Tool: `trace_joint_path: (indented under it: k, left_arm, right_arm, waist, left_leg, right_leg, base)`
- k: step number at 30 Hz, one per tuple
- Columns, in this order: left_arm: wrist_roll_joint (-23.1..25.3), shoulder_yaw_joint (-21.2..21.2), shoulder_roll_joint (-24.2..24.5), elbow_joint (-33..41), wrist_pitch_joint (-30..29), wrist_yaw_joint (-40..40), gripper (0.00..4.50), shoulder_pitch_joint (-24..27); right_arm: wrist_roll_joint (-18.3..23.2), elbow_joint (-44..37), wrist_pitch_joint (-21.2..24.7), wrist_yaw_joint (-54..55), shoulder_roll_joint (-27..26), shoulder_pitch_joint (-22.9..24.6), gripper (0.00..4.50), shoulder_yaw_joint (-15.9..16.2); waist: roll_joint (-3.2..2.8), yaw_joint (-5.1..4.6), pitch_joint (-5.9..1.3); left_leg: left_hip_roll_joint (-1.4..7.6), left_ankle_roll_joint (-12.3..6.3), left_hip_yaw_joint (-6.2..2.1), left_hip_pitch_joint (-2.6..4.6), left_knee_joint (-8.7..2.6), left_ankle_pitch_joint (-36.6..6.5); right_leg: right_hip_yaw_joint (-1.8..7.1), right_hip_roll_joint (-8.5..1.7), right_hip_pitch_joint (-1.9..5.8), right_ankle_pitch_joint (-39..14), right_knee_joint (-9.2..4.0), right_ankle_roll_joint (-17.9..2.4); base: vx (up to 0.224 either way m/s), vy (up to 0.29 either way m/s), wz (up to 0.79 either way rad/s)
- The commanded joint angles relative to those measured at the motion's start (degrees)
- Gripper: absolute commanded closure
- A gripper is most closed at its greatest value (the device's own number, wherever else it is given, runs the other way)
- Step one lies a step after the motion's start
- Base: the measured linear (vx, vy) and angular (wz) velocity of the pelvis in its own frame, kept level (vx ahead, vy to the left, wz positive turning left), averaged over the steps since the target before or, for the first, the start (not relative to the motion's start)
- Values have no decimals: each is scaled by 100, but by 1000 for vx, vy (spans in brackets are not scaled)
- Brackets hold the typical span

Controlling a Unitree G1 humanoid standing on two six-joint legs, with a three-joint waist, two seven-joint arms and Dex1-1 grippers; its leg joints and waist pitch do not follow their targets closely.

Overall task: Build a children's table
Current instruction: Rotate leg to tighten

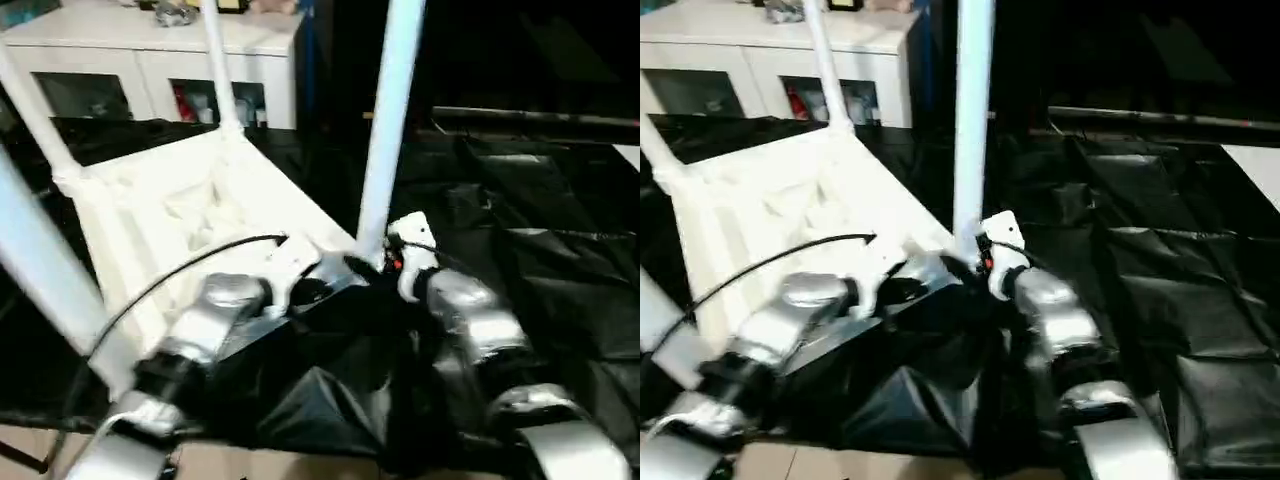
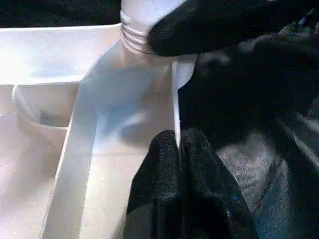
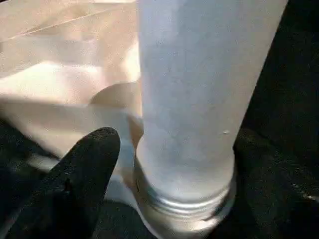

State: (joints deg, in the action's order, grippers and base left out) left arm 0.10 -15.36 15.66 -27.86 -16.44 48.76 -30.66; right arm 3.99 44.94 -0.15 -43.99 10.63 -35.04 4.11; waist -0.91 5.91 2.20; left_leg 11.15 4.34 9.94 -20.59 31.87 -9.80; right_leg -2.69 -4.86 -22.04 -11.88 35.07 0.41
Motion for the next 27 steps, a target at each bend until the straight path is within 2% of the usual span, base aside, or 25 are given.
trace_joint_path:
  k: [1,3,4,6,7,10,11,13,14,15,17,23,27]
  left_arm:
    - [-30,-188,144,26,37,479,450,180]
    - [-89,-181,246,120,27,658,450,235]
    - [-174,-204,450,274,163,984,450,336]
    - [-220,-253,695,446,265,1321,450,459]
    - [-262,-257,797,521,285,1477,450,521]
    - [-403,-222,997,695,219,1753,450,665]
    - [-417,-219,1022,719,210,1781,450,683]
    - [-448,-203,1125,808,188,1868,450,760]
    - [-446,-193,1165,835,190,1892,450,789]
    - [-443,-189,1175,839,193,1894,450,795]
    - [-445,-174,1206,866,195,1884,450,819]
    - [-444,-144,1225,876,200,1870,450,834]
    - [-443,-152,1217,864,195,1837,450,810]
  right_arm:
    - [141,-443,-181,-1093,0,58,73,430]
    - [173,-495,-190,-1317,114,70,73,432]
    - [231,-556,-171,-1713,309,85,73,427]
    - [369,-635,-138,-2142,489,111,73,430]
    - [443,-674,-101,-2328,547,126,73,429]
    - [494,-682,-79,-2570,631,140,73,441]
    - [483,-674,-81,-2586,637,140,73,450]
    - [403,-638,-113,-2646,646,147,73,484]
    - [355,-598,-168,-2637,629,136,90,502]
    - [337,-579,-196,-2632,621,128,90,510]
    - [312,-513,-265,-2675,607,102,104,563]
    - [191,-431,-349,-2760,667,56,155,717]
    - [156,-347,-412,-2738,671,51,188,723]
  waist:
    - [54,35,-317]
    - [27,43,-342]
    - [24,45,-351]
    - [9,59,-370]
    - [20,56,-354]
    - [20,83,-352]
    - [7,105,-337]
    - [8,135,-323]
    - [11,137,-319]
    - [56,135,-319]
    - [43,136,-316]
    - [57,141,-338]
    - [55,142,-336]
  left_leg:
    - [166,-302,-31,-29,-307,-1054]
    - [177,-407,-30,-34,-275,-769]
    - [178,-455,-27,-47,-248,-597]
    - [189,-513,-13,-42,-206,-539]
    - [191,-554,3,-33,-204,-638]
    - [201,-562,8,-27,-212,-734]
    - [210,-488,22,7,-224,-899]
    - [223,-383,17,8,-249,-997]
    - [222,-311,15,2,-260,-1043]
    - [224,-294,17,3,-266,-1062]
    - [217,-230,20,9,-265,-1104]
    - [195,-323,26,-8,-226,-789]
    - [196,-343,27,-8,-225,-817]
  right_leg:
    - [194,-313,229,-698,-413,-1182]
    - [173,-291,234,-147,-345,-1324]
    - [164,-281,242,181,-304,-1429]
    - [153,-251,237,561,-253,-1551]
    - [157,-247,227,598,-260,-1613]
    - [159,-264,220,419,-264,-1640]
    - [166,-263,186,109,-297,-1632]
    - [174,-276,186,-158,-310,-1583]
    - [176,-276,189,-260,-312,-1540]
    - [176,-274,192,-294,-315,-1518]
    - [189,-283,181,-388,-321,-1468]
    - [186,-270,201,26,-275,-1481]
    - [186,-276,202,-48,-283,-1490]
  base:
    - [0,0,0]
    - [0,0,0]
    - [54,9,-3]
    - [27,5,-2]
    - [0,0,0]
    - [0,0,0]
    - [0,0,0]
    - [0,0,0]
    - [0,0,0]
    - [0,0,0]
    - [0,0,0]
    - [0,0,0]
    - [0,0,0]
